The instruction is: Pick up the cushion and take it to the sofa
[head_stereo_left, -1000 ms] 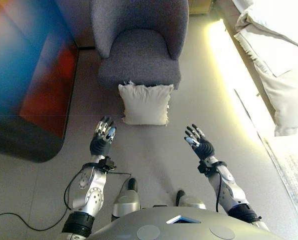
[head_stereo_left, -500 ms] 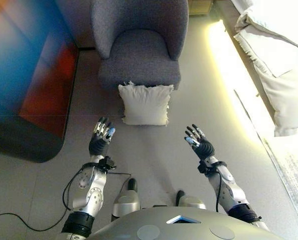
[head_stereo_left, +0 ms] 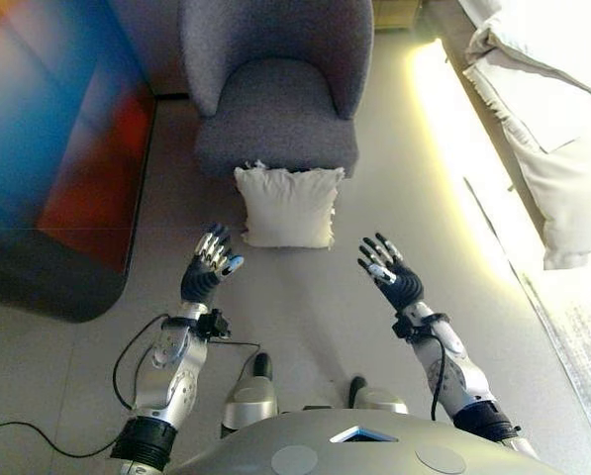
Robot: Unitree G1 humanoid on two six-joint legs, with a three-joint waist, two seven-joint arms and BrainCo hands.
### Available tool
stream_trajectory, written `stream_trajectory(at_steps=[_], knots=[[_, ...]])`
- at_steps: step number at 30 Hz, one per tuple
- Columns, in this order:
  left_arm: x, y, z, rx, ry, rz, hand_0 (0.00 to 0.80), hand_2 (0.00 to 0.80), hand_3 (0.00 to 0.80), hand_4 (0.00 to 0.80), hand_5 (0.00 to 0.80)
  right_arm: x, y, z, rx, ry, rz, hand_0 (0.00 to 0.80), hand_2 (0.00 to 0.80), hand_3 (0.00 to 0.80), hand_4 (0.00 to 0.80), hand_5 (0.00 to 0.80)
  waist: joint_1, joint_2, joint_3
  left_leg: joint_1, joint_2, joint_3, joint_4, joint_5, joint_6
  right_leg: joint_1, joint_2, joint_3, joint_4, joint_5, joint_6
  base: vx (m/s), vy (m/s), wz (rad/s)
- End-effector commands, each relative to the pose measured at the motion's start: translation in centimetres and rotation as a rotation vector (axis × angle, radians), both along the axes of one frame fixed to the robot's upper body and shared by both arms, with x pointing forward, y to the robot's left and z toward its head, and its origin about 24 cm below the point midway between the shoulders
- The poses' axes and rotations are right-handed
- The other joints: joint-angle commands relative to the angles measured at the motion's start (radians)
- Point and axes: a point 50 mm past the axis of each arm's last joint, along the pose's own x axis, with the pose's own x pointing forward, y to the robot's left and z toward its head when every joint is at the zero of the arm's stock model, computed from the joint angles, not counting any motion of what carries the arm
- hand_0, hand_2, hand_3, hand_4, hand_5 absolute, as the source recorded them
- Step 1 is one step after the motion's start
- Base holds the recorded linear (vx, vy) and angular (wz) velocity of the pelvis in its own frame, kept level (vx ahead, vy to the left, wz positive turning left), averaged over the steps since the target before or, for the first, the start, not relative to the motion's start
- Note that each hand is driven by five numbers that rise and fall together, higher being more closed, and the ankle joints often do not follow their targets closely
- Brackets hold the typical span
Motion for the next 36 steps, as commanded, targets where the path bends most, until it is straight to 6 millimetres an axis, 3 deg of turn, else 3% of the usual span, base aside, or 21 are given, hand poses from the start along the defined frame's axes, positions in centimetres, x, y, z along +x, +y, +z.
stream_trajectory(at_steps=[1,2,4,7,15,36], knots=[[1.4,-3.0,2.2,-0.496,-0.091,-0.215,0.000,0.000,0.000,0.000,0.000,1.6,2.1,3.9,0.376,-0.202,0.134,0.000,0.000,0.000,0.000,0.000,0.000,0.012,-0.004,0.048,-0.038,0.026,0.045,-0.116,0.053,-0.071,0.063,-0.005,0.030,0.030,-0.036,0.034,0.002,0.01],[1.3,-3.3,2.1,-0.544,-0.087,-0.230,0.000,0.000,0.000,0.000,0.000,1.6,2.3,4.0,0.411,-0.203,0.147,0.000,0.000,0.000,0.000,0.000,0.000,0.012,-0.005,0.049,-0.038,0.027,0.045,-0.117,0.053,-0.070,0.062,-0.005,0.030,0.030,-0.036,0.038,-0.002,0.00],[0.4,-5.6,1.8,-0.856,-0.082,-0.348,0.000,0.000,0.000,0.000,0.000,1.2,4.0,4.5,0.704,-0.231,0.250,0.000,0.000,0.000,0.000,0.000,-0.001,0.013,-0.014,0.056,-0.035,0.037,0.045,-0.124,0.052,-0.066,0.061,-0.006,0.029,0.028,-0.033,0.047,-0.002,-0.02],[-0.6,-7.4,1.2,-1.093,-0.096,-0.390,0.000,0.000,0.000,0.000,0.000,0.6,5.3,5.5,0.993,-0.275,0.315,0.000,0.000,0.000,0.000,0.000,-0.004,0.017,-0.023,0.065,-0.033,0.047,0.043,-0.132,0.053,-0.060,0.060,-0.003,0.027,0.027,-0.030,0.044,0.008,-0.02],[-2.3,-7.0,0.1,-1.146,-0.134,-0.361,0.000,0.000,0.000,0.000,0.000,-0.7,5.0,4.3,0.988,-0.252,0.284,0.000,0.000,0.000,0.000,0.000,-0.006,0.011,-0.040,0.076,-0.033,0.053,0.042,-0.139,0.055,-0.048,0.065,0.014,0.016,0.026,-0.034,0.013,-0.002,-0.01],[-2.0,-5.8,0.3,-1.134,-0.129,-0.303,0.000,0.000,0.000,0.000,0.000,-1.4,4.8,3.5,0.933,-0.205,0.273,0.000,0.000,0.000,0.000,0.000,-0.005,0.004,-0.048,0.075,-0.034,0.055,0.032,-0.132,0.059,-0.054,0.068,0.017,0.014,0.031,-0.038,0.004,0.000,-0.01]])
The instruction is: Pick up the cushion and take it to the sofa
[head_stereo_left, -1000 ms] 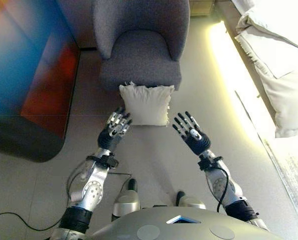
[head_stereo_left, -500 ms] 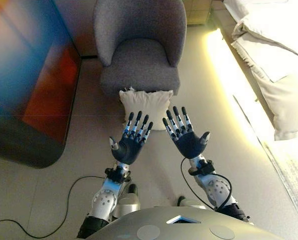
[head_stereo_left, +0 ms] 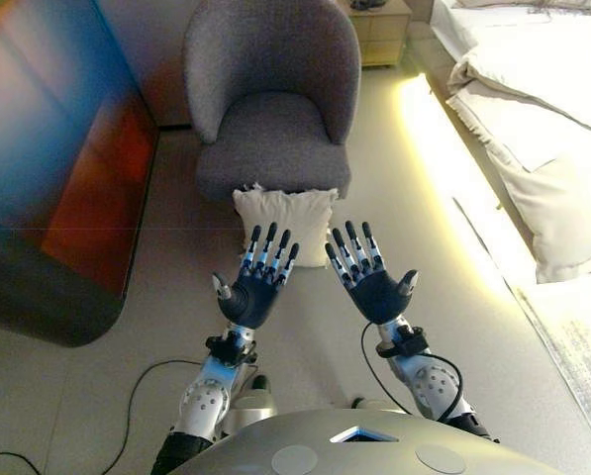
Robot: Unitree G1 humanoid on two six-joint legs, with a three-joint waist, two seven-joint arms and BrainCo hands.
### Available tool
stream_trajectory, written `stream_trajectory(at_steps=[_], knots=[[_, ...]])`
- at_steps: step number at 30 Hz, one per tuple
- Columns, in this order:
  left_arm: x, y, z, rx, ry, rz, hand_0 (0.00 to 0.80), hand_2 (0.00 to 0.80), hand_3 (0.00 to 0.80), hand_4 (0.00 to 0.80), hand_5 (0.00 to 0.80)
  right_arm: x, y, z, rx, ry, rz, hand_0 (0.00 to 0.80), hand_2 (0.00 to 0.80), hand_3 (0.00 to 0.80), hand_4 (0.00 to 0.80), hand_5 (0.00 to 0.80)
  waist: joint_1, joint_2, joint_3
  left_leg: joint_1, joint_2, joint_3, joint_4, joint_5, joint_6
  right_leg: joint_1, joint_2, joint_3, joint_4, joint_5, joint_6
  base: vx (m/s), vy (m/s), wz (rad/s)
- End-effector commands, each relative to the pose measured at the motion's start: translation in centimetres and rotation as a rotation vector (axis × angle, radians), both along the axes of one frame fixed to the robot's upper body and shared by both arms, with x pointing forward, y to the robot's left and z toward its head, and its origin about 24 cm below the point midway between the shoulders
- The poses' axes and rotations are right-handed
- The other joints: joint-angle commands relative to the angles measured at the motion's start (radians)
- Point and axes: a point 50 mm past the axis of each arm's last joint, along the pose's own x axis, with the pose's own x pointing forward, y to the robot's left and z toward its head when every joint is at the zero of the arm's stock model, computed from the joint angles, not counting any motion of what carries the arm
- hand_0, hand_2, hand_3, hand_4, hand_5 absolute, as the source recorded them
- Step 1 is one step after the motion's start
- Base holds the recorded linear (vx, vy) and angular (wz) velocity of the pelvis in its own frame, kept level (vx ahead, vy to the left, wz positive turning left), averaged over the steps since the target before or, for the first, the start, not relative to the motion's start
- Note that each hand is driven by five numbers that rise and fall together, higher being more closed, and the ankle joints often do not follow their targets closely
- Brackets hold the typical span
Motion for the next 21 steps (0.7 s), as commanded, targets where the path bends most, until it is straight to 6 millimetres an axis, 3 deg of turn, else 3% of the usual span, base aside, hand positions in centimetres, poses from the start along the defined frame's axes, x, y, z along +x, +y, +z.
stream_trajectory(at_steps=[1,5,7,9,11,13,16,19,21], knots=[[1.4,0.5,1.5,-0.023,-0.081,0.032,0.000,0.000,0.000,0.000,0.000,1.3,0.7,2.4,0.055,-0.125,0.007,0.000,0.000,0.000,0.000,0.000,-0.003,0.002,0.022,0.044,-0.043,0.032,0.037,-0.121,0.061,-0.073,0.064,0.000,0.014,0.037,-0.039,0.000,0.000,0.00],[1.4,0.7,1.3,0.024,-0.072,0.039,0.000,0.000,0.000,0.000,0.000,1.3,0.5,2.1,-0.025,-0.114,-0.008,0.000,0.000,0.000,0.000,0.000,-0.004,0.002,0.026,0.040,-0.042,0.034,0.038,-0.120,0.060,-0.079,0.064,-0.001,0.016,0.039,-0.039,0.000,0.000,0.00],[1.6,1.3,0.9,0.157,-0.024,0.069,0.000,0.000,0.000,0.000,0.000,1.7,-0.1,1.5,-0.249,-0.089,-0.062,0.000,0.000,0.000,0.000,0.000,-0.002,0.001,0.027,0.036,-0.042,0.033,0.041,-0.119,0.058,-0.082,0.064,0.000,0.017,0.041,-0.039,0.000,0.000,0.00],[2.6,4.0,0.3,0.558,0.072,0.233,0.000,0.000,0.000,0.000,0.000,3.0,-2.8,0.6,-0.737,-0.052,-0.213,0.000,0.000,0.000,0.000,0.000,-0.002,-0.004,0.035,0.033,-0.044,0.032,0.044,-0.114,0.054,-0.085,0.064,0.000,0.020,0.044,-0.038,0.000,0.000,0.00],[3.6,5.9,0.6,0.742,0.104,0.346,0.000,0.000,0.000,0.000,0.000,3.9,-4.4,0.6,-0.956,-0.020,-0.296,0.000,0.000,0.000,0.000,0.000,-0.003,-0.007,0.036,0.036,-0.047,0.023,0.035,-0.105,0.054,-0.084,0.067,-0.001,0.017,0.049,-0.038,0.000,0.000,0.00],[3.8,7.3,0.6,0.826,0.136,0.404,0.000,0.000,0.000,0.000,0.000,4.0,-5.7,0.2,-1.079,-0.001,-0.336,0.000,0.000,0.000,0.000,0.000,-0.001,-0.012,0.034,0.038,-0.048,0.022,0.028,-0.104,0.053,-0.083,0.068,-0.003,0.014,0.048,-0.039,0.000,0.000,0.00],[3.6,8.6,-0.1,1.097,0.184,0.477,0.000,0.000,0.000,0.000,0.000,4.1,-6.9,-0.8,-1.205,0.078,-0.387,0.000,0.000,0.000,0.000,0.000,0.003,-0.014,0.039,0.030,-0.047,0.021,0.031,-0.103,0.053,-0.088,0.064,-0.005,0.017,0.049,-0.038,0.000,0.000,0.00],[3.2,9.8,-2.3,1.369,0.301,0.520,0.000,0.000,0.000,0.000,0.000,3.8,-7.5,-2.7,-1.261,0.214,-0.398,0.000,0.000,0.000,0.000,0.000,0.002,-0.013,0.050,0.018,-0.048,0.030,0.044,-0.107,0.055,-0.101,0.054,-0.012,0.031,0.048,-0.036,-0.052,0.057,-0.02],[2.4,10.3,-4.2,1.353,0.427,0.504,0.000,0.000,0.000,0.000,0.000,3.2,-7.6,-4.2,-1.296,0.310,-0.370,0.000,0.000,0.000,0.000,0.000,0.000,-0.014,0.052,0.018,-0.054,0.034,0.051,-0.114,0.060,-0.097,0.045,-0.013,0.032,0.049,-0.032,0.020,0.091,-0.03]])
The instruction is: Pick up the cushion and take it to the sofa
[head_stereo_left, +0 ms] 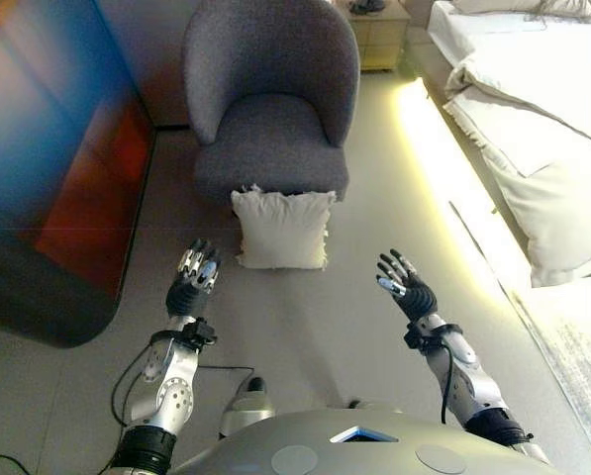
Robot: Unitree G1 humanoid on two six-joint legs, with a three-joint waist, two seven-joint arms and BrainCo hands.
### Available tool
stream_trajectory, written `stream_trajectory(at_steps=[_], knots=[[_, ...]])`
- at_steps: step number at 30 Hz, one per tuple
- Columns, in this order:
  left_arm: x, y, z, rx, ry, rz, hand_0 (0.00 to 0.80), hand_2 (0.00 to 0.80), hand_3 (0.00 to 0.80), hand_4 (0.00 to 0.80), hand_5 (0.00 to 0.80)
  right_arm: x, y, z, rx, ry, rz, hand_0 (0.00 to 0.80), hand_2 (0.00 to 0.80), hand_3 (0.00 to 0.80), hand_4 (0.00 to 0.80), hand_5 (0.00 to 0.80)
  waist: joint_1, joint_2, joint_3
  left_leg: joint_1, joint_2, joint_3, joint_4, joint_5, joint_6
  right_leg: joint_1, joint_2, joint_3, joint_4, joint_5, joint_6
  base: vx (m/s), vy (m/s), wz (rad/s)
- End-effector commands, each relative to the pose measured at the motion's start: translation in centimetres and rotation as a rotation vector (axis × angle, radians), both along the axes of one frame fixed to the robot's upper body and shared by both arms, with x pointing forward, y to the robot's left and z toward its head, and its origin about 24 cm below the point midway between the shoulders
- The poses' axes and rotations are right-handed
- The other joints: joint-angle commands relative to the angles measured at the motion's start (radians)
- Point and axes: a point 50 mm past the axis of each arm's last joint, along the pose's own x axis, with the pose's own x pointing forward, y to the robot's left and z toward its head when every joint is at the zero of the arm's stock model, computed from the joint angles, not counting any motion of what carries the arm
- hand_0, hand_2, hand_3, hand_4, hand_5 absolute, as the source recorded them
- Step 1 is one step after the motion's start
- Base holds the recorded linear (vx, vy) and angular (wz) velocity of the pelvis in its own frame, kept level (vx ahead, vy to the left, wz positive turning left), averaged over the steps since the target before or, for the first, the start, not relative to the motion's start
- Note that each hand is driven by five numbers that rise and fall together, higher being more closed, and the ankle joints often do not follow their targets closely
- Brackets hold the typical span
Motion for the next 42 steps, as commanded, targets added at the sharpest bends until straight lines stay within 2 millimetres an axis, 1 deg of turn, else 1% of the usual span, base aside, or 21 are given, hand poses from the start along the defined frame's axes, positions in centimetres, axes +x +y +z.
stream_trajectory(at_steps=[1,5,11,13,15,17,19,21,23,25,27,30,31,33,34,36,38,39,40,41,42], knots=[[1.6,0.4,0.3,0.069,-0.041,0.053,0.000,0.000,0.000,0.000,0.000,2.7,0.2,1.4,-0.061,-0.070,-0.032,0.000,0.000,0.000,0.000,0.000,0.000,0.003,0.063,0.040,-0.056,0.035,0.055,-0.124,0.068,-0.071,0.041,-0.013,0.033,0.043,-0.026,0.059,0.100,-0.03],[-0.4,0.7,-1.1,0.087,0.010,0.064,0.000,0.000,0.000,0.000,0.000,1.4,-0.6,-0.6,-0.057,0.059,-0.086,0.000,0.000,0.000,0.000,0.000,0.006,-0.013,0.073,0.019,-0.060,0.060,0.134,-0.159,0.080,-0.080,0.014,-0.004,0.065,0.042,-0.019,0.039,0.088,-0.07],[-1.8,1.4,-1.8,0.013,0.025,0.065,0.000,0.000,0.000,0.000,0.000,1.0,-0.3,-0.9,0.017,0.063,-0.092,0.000,0.000,0.000,0.000,0.000,0.007,-0.029,0.096,-0.007,-0.083,0.064,0.205,-0.201,0.108,-0.096,-0.014,0.036,0.115,0.042,-0.002,0.048,0.113,-0.08],[-2.0,1.7,-1.8,-0.014,0.029,0.062,0.000,0.000,0.000,0.000,0.000,1.0,0.2,-0.7,0.017,0.050,-0.093,0.000,0.000,0.000,0.000,0.000,0.005,-0.026,0.101,-0.021,-0.090,0.056,0.216,-0.207,0.132,-0.134,-0.044,0.059,0.207,0.040,0.013,0.000,0.137,-0.01],[-1.5,2.1,-1.4,-0.034,0.009,0.052,0.000,0.000,0.000,0.000,0.000,1.2,0.5,-0.2,0.020,0.019,-0.094,0.000,0.000,0.000,0.000,0.000,0.000,-0.022,0.114,-0.051,-0.096,0.045,0.246,-0.220,0.155,-0.216,-0.082,0.082,0.358,0.098,0.010,-0.072,0.155,0.01],[-0.9,2.1,-1.0,-0.026,-0.004,0.029,0.000,0.000,0.000,0.000,0.000,1.2,0.4,-0.1,0.008,0.007,-0.114,0.000,0.000,0.000,0.000,0.000,-0.007,-0.005,0.130,-0.070,-0.101,0.025,0.265,-0.229,0.173,-0.305,-0.115,0.131,0.535,0.176,-0.005,-0.045,0.213,0.05],[-0.5,2.2,-0.8,-0.042,-0.010,0.011,0.000,0.000,0.000,0.000,0.000,0.8,0.1,-0.2,0.001,0.010,-0.131,0.000,0.000,0.000,0.000,0.000,-0.019,0.010,0.140,-0.074,-0.113,-0.004,0.281,-0.237,0.180,-0.383,-0.107,0.180,0.657,0.233,-0.009,0.044,0.202,0.25],[-0.4,2.2,-0.5,-0.057,-0.016,-0.006,0.000,0.000,0.000,0.000,0.000,0.1,-0.5,-0.4,0.003,0.024,-0.156,0.000,0.000,0.000,0.000,0.000,-0.034,0.015,0.145,-0.072,-0.120,-0.030,0.296,-0.250,0.177,-0.447,-0.088,0.220,0.698,0.270,-0.009,0.110,0.106,0.44],[-0.4,2.1,-0.4,-0.056,-0.019,-0.015,0.000,0.000,0.000,0.000,0.000,-0.4,-1.2,-0.7,0.014,0.040,-0.184,0.000,0.000,0.000,0.000,0.000,-0.048,0.004,0.146,-0.064,-0.130,-0.042,0.303,-0.265,0.172,-0.459,-0.071,0.225,0.636,0.280,-0.001,0.176,0.001,0.23],[-0.2,2.0,-0.1,-0.053,-0.032,-0.024,0.000,0.000,0.000,0.000,0.000,-0.8,-1.6,-0.8,0.031,0.048,-0.212,0.000,0.000,0.000,0.000,0.000,-0.066,-0.025,0.146,-0.056,-0.149,-0.054,0.320,-0.295,0.170,-0.464,-0.051,0.221,0.501,0.276,0.013,0.254,-0.102,0.06],[0.6,1.6,0.3,-0.050,-0.049,-0.046,0.000,0.000,0.000,0.000,0.000,-0.7,-2.1,-0.9,0.047,0.044,-0.242,0.000,0.000,0.000,0.000,0.000,-0.082,-0.063,0.146,-0.044,-0.171,-0.070,0.333,-0.328,0.171,-0.473,-0.034,0.198,0.314,0.263,0.036,0.326,-0.150,0.23],[1.0,1.1,0.4,-0.051,-0.054,-0.073,0.000,0.000,0.000,0.000,0.000,-0.6,-2.6,-1.0,0.063,0.048,-0.278,0.000,0.000,0.000,0.000,0.000,-0.100,-0.084,0.141,0.006,-0.194,-0.108,0.329,-0.366,0.176,-0.494,0.017,0.141,0.128,0.259,0.051,0.421,-0.064,0.66],[0.8,0.9,0.3,-0.057,-0.049,-0.072,0.000,0.000,0.000,0.000,0.000,-0.8,-2.8,-1.0,0.061,0.054,-0.282,0.000,0.000,0.000,0.000,0.000,-0.102,-0.090,0.136,0.031,-0.202,-0.114,0.326,-0.381,0.178,-0.498,0.025,0.106,0.103,0.271,0.053,0.521,-0.014,1.02],[0.2,0.8,0.0,-0.062,-0.038,-0.060,0.000,0.000,0.000,0.000,0.000,-1.3,-2.9,-1.0,0.053,0.065,-0.281,0.000,0.000,0.000,0.000,0.000,-0.099,-0.105,0.121,0.100,-0.220,-0.101,0.311,-0.416,0.176,-0.510,0.032,-0.025,0.078,0.295,0.061,0.530,0.007,0.41],[-0.2,0.8,-0.1,-0.066,-0.032,-0.052,0.000,0.000,0.000,0.000,0.000,-1.6,-2.9,-1.1,0.050,0.070,-0.276,0.000,0.000,0.000,0.000,0.000,-0.101,-0.103,0.115,0.124,-0.221,-0.097,0.303,-0.423,0.176,-0.507,0.037,-0.057,0.083,0.295,0.058,0.435,0.018,-0.62],[-0.9,1.0,-0.2,-0.080,-0.026,-0.024,0.000,0.000,0.000,0.000,0.000,-2.5,-3.1,-1.2,0.045,0.082,-0.256,0.000,0.000,0.000,0.000,0.000,-0.109,-0.102,0.093,0.158,-0.230,-0.087,0.292,-0.435,0.184,-0.492,0.041,-0.084,0.106,0.274,0.040,0.533,-0.013,-0.38],[-1.3,0.9,-0.5,-0.100,-0.012,0.009,0.000,0.000,0.000,0.000,0.000,-3.0,-3.2,-1.4,0.034,0.103,-0.245,0.000,0.000,0.000,0.000,0.000,-0.116,-0.085,0.064,0.201,-0.219,-0.077,0.301,-0.416,0.171,-0.474,0.039,-0.118,0.131,0.248,0.018,0.594,-0.044,0.30],[-1.6,0.9,-0.6,-0.108,-0.008,0.030,0.000,0.000,0.000,0.000,0.000,-3.0,-3.0,-1.4,0.036,0.108,-0.235,0.000,0.000,0.000,0.000,0.000,-0.109,-0.059,0.049,0.224,-0.192,-0.051,0.315,-0.408,0.157,-0.454,0.045,-0.160,0.173,0.209,0.010,0.511,-0.054,0.22],[-1.8,0.9,-0.6,-0.113,-0.006,0.044,0.000,0.000,0.000,0.000,0.000,-3.0,-2.9,-1.4,0.038,0.106,-0.230,0.000,0.000,0.000,0.000,0.000,-0.106,-0.046,0.040,0.235,-0.177,-0.029,0.330,-0.391,0.146,-0.443,0.045,-0.183,0.207,0.183,-0.002,0.481,-0.097,0.08],[-2.0,0.9,-0.6,-0.118,-0.005,0.067,0.000,0.000,0.000,0.000,0.000,-2.8,-2.6,-1.3,0.048,0.099,-0.221,0.000,0.000,0.000,0.000,0.000,-0.111,-0.039,0.022,0.236,-0.162,0.001,0.365,-0.309,0.122,-0.428,0.040,-0.207,0.244,0.142,-0.039,0.392,-0.116,-0.15],[-2.2,1.0,-0.6,-0.130,-0.009,0.087,0.000,0.000,0.000,0.000,0.000,-2.7,-2.4,-1.2,0.054,0.089,-0.219,0.000,0.000,0.000,0.000,0.000,-0.117,-0.024,0.011,0.229,-0.139,0.020,0.408,-0.219,0.087,-0.413,0.052,-0.207,0.260,0.109,-0.065,0.372,-0.131,-0.34]])
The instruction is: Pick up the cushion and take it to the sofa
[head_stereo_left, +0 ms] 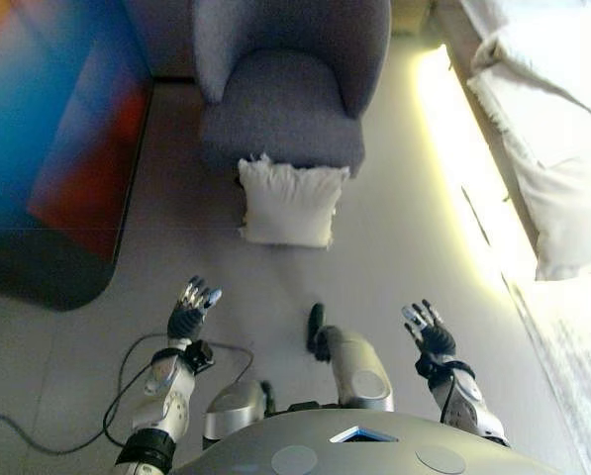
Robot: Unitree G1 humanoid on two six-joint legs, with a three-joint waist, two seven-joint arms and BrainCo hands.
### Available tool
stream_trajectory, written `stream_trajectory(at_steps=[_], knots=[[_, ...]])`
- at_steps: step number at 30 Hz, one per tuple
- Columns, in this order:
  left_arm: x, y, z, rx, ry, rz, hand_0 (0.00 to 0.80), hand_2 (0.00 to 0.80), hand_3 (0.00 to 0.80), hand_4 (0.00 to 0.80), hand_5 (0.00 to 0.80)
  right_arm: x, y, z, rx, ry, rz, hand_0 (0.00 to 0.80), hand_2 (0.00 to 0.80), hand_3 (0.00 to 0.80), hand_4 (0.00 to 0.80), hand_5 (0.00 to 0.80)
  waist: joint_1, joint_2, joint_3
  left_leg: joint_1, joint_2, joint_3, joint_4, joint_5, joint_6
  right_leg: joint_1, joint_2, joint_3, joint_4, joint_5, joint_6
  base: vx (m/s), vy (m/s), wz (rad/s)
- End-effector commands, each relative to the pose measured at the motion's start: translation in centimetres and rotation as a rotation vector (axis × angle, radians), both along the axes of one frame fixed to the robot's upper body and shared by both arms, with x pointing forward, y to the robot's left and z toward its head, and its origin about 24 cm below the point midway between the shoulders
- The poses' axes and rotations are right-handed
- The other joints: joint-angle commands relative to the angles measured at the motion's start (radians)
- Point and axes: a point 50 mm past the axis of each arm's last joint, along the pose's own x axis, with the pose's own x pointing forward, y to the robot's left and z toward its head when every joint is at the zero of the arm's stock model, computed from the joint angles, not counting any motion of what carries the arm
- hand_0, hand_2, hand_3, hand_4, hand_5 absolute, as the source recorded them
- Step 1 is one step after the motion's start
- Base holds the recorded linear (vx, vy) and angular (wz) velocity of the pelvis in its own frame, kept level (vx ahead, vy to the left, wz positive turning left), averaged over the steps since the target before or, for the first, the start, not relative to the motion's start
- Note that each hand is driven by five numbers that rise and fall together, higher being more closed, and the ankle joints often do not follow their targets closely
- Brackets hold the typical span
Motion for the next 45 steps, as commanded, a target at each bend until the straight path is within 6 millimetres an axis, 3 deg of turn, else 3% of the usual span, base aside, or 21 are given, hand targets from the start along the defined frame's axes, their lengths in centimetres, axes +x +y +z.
stream_trajectory(at_steps=[1,2,3,5,6,7,9,12,14,15,17,20,24,26,28,31,34,37,40,43,45], knots=[[1.9,0.7,2.6,-0.017,-0.164,0.073,0.000,0.000,0.000,0.000,0.000,2.7,0.3,2.1,-0.015,-0.142,0.061,0.000,0.000,0.000,0.000,0.000,-0.017,0.044,-0.062,0.085,-0.036,0.030,0.151,0.243,-0.021,0.075,0.043,-0.034,-0.163,0.097,-0.041,0.386,-0.142,-0.45],[2.2,0.7,2.9,-0.033,-0.186,0.095,0.000,0.000,0.000,0.000,0.000,2.9,0.5,2.2,-0.009,-0.161,0.069,0.000,0.000,0.000,0.000,0.000,-0.020,0.047,-0.071,0.043,-0.019,0.042,0.270,0.328,-0.052,0.106,0.048,-0.015,-0.171,0.070,-0.067,0.401,-0.151,-0.37],[2.6,0.6,3.2,-0.033,-0.204,0.099,0.000,0.000,0.000,0.000,0.000,3.1,0.5,2.3,-0.008,-0.170,0.072,0.000,0.000,0.000,0.000,0.000,-0.015,0.041,-0.074,-0.016,-0.014,0.046,0.398,0.369,-0.067,0.139,0.043,-0.001,-0.183,0.053,-0.085,0.431,-0.160,-0.25],[3.4,0.3,3.7,-0.025,-0.238,0.089,0.000,0.000,0.000,0.000,0.000,3.3,0.3,2.3,-0.030,-0.179,0.087,0.000,0.000,0.000,0.000,0.000,-0.009,0.025,-0.072,-0.151,0.027,0.071,0.612,0.375,-0.078,0.188,0.033,0.037,-0.196,0.023,-0.113,0.302,-0.099,-0.23],[3.7,0.2,3.8,-0.023,-0.247,0.086,0.000,0.000,0.000,0.000,0.000,3.4,0.2,2.3,-0.035,-0.181,0.092,0.000,0.000,0.000,0.000,0.000,-0.009,0.023,-0.071,-0.180,0.042,0.076,0.642,0.372,-0.079,0.197,0.034,0.049,-0.200,0.019,-0.117,0.234,-0.044,-0.27],[4.4,0.2,4.2,-0.021,-0.268,0.084,0.000,0.000,0.000,0.000,0.000,3.8,0.0,2.4,-0.039,-0.190,0.097,0.000,0.000,0.000,0.000,0.000,-0.001,0.015,-0.058,-0.260,0.071,0.077,0.656,0.341,-0.058,0.219,0.034,0.093,-0.200,0.008,-0.118,0.223,-0.005,-0.14],[5.1,0.2,4.7,-0.027,-0.293,0.104,0.000,0.000,0.000,0.000,0.000,4.6,0.1,2.6,-0.043,-0.202,0.114,0.000,0.000,0.000,0.000,0.000,0.019,0.011,-0.033,-0.334,0.071,0.054,0.593,0.317,-0.032,0.243,0.042,0.149,-0.186,-0.009,-0.115,0.242,0.073,-0.18],[4.9,1.1,4.9,-0.024,-0.308,0.163,0.000,0.000,0.000,0.000,0.000,5.5,0.2,3.1,-0.054,-0.219,0.151,0.000,0.000,0.000,0.000,0.000,0.045,0.019,-0.010,-0.369,0.064,0.011,0.302,0.320,-0.011,0.253,0.068,0.254,-0.178,-0.030,-0.101,0.231,0.149,-0.68],[4.5,1.8,5.0,-0.037,-0.313,0.188,0.000,0.000,0.000,0.000,0.000,5.3,0.2,3.3,-0.054,-0.230,0.143,0.000,0.000,0.000,0.000,0.000,0.066,0.031,0.003,-0.373,0.083,-0.020,0.085,0.361,-0.033,0.272,0.092,0.296,-0.181,-0.045,-0.084,0.227,0.145,-0.55],[4.4,2.0,5.0,-0.037,-0.314,0.192,0.000,0.000,0.000,0.000,0.000,5.2,0.2,3.4,-0.053,-0.232,0.137,0.000,0.000,0.000,0.000,0.000,0.071,0.029,0.007,-0.374,0.086,-0.027,0.049,0.364,-0.038,0.280,0.093,0.305,-0.184,-0.050,-0.080,0.260,0.127,-0.29],[3.9,2.4,4.6,-0.031,-0.305,0.204,0.000,0.000,0.000,0.000,0.000,4.6,-0.2,3.1,-0.050,-0.228,0.120,0.000,0.000,0.000,0.000,0.000,0.089,0.044,0.013,-0.390,0.137,-0.040,-0.142,0.438,-0.076,0.333,0.114,0.335,-0.200,-0.074,-0.074,0.303,0.128,-0.14],[3.3,2.7,4.4,-0.037,-0.301,0.228,0.000,0.000,0.000,0.000,0.000,3.8,-0.6,2.8,-0.048,-0.211,0.112,0.000,0.000,0.000,0.000,0.000,0.102,0.046,0.013,-0.410,0.181,-0.046,-0.241,0.497,-0.097,0.406,0.112,0.375,-0.226,-0.102,-0.065,0.313,0.131,-0.22],[2.9,3.1,4.3,-0.039,-0.307,0.251,0.000,0.000,0.000,0.000,0.000,3.3,-0.6,2.8,-0.049,-0.208,0.138,0.000,0.000,0.000,0.000,0.000,0.092,0.050,0.009,-0.409,0.236,0.012,-0.227,0.503,-0.108,0.457,0.075,0.356,-0.232,-0.137,-0.051,0.305,0.190,-0.28],[3.1,3.2,4.5,-0.043,-0.308,0.251,0.000,0.000,0.000,0.000,0.000,3.4,-0.1,3.0,-0.048,-0.215,0.141,0.000,0.000,0.000,0.000,0.000,0.084,0.051,0.001,-0.389,0.234,0.042,-0.213,0.486,-0.107,0.456,0.047,0.326,-0.223,-0.134,-0.035,0.273,0.220,-0.13],[3.4,3.1,4.6,-0.037,-0.309,0.238,0.000,0.000,0.000,0.000,0.000,3.6,0.1,3.2,-0.043,-0.221,0.121,0.000,0.000,0.000,0.000,0.000,0.084,0.052,-0.003,-0.388,0.221,0.035,-0.194,0.474,-0.101,0.451,0.028,0.314,-0.205,-0.137,-0.022,0.304,0.222,-0.09],[4.1,3.6,5.1,-0.016,-0.327,0.204,0.000,0.000,0.000,0.000,0.000,4.2,0.4,3.3,-0.022,-0.235,0.101,0.000,0.000,0.000,0.000,0.000,0.102,0.039,-0.012,-0.407,0.165,0.016,-0.109,0.411,-0.066,0.458,-0.024,0.294,-0.175,-0.124,0.013,0.263,0.167,0.26],[4.7,3.7,5.7,-0.002,-0.334,0.175,0.000,0.000,0.000,0.000,0.000,5.0,1.1,3.5,-0.014,-0.260,0.088,0.000,0.000,0.000,0.000,0.000,0.123,0.019,-0.025,-0.408,0.109,0.024,-0.069,0.359,-0.023,0.447,-0.096,0.265,-0.112,-0.022,0.046,0.219,0.131,0.03],[4.8,3.5,5.8,0.024,-0.325,0.139,0.000,0.000,0.000,0.000,0.000,5.5,1.7,3.7,0.004,-0.278,0.052,0.000,0.000,0.000,0.000,0.000,0.140,0.026,-0.035,-0.386,0.056,0.027,-0.047,0.310,0.028,0.397,-0.195,0.247,0.066,0.130,0.041,0.190,0.221,-0.05],[4.4,3.5,5.6,0.030,-0.306,0.119,0.000,0.000,0.000,0.000,0.000,5.0,2.0,3.4,0.006,-0.270,0.043,0.000,0.000,0.000,0.000,0.000,0.135,0.041,-0.031,-0.331,0.012,0.021,-0.037,0.260,0.055,0.302,-0.245,0.255,0.256,0.186,0.039,0.201,0.263,-0.14],[4.1,3.7,5.4,0.029,-0.299,0.123,0.000,0.000,0.000,0.000,0.000,4.6,2.1,3.2,0.005,-0.251,0.056,0.000,0.000,0.000,0.000,0.000,0.117,0.054,-0.022,-0.285,0.004,0.031,-0.053,0.263,0.061,0.220,-0.217,0.239,0.219,0.187,0.019,0.151,0.089,-0.02],[4.1,3.8,5.5,0.030,-0.308,0.121,0.000,0.000,0.000,0.000,0.000,4.5,2.0,3.2,0.009,-0.248,0.061,0.000,0.000,0.000,0.000,0.000,0.098,0.057,-0.013,-0.264,0.006,0.022,-0.062,0.258,0.053,0.179,-0.164,0.244,0.116,0.156,0.013,0.147,-0.060,-0.08]])
